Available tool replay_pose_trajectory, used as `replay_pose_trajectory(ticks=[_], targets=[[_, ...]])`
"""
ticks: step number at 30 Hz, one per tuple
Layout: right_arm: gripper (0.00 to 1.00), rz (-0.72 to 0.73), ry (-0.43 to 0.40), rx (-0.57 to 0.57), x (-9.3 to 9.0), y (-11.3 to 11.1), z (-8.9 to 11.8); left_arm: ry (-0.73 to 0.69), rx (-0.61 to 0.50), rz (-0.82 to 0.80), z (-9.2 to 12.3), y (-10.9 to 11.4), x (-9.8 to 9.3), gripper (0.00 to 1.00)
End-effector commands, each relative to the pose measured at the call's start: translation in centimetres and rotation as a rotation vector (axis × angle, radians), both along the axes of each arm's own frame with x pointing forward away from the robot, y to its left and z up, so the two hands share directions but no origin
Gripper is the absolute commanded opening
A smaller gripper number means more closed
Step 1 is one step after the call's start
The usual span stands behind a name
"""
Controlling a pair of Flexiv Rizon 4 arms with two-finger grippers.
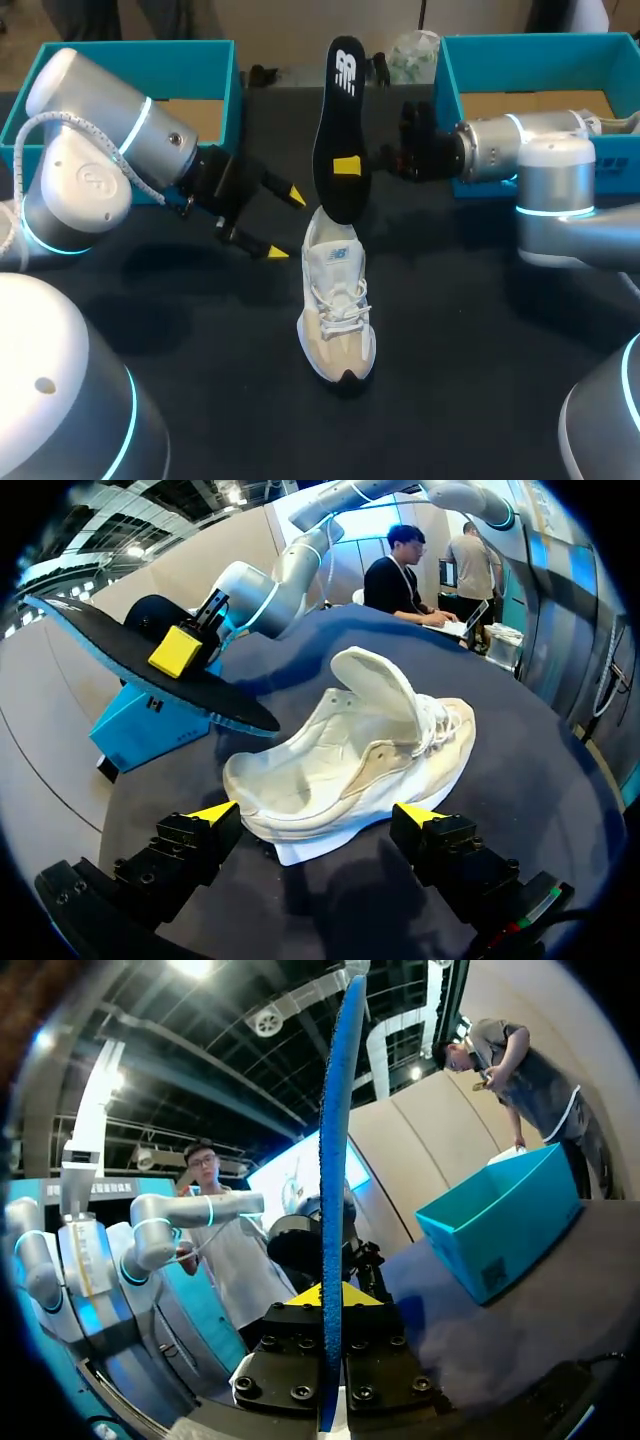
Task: Take the shoe out of the shoebox, open the shoe tongue, remove and reinsert the insole, then place the shoe into the shoebox
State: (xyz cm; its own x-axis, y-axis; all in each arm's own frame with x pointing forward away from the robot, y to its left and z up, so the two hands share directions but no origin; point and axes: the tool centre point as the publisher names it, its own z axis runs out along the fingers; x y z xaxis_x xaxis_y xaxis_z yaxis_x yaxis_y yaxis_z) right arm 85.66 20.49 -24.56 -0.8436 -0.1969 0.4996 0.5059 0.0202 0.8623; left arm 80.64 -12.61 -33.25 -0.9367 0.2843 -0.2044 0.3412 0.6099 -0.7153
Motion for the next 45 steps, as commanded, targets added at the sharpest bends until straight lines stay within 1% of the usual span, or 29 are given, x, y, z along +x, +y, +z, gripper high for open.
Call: replay_pose_trajectory(ticks=[1, 8, 14, 45], targets=[[0.00, 0.004, 0.008, -0.008, 0.0, 0.1, -0.2, 0.004, 0.003, 0.009, -0.1, -0.2, -0.2, 1.00], [0.00, 0.010, 0.022, -0.009, -0.4, 0.6, -1.4, -0.003, -0.009, 0.052, -0.3, -0.1, -0.3, 1.00], [0.00, 0.009, 0.029, -0.006, -1.0, 1.0, -2.1, 0.008, -0.017, 0.064, -0.6, 0.1, -0.2, 1.00], [0.00, 0.008, 0.041, 0.002, -1.8, 2.1, -3.2, 0.030, -0.041, 0.127, -1.2, -0.6, 0.3, 1.00]])
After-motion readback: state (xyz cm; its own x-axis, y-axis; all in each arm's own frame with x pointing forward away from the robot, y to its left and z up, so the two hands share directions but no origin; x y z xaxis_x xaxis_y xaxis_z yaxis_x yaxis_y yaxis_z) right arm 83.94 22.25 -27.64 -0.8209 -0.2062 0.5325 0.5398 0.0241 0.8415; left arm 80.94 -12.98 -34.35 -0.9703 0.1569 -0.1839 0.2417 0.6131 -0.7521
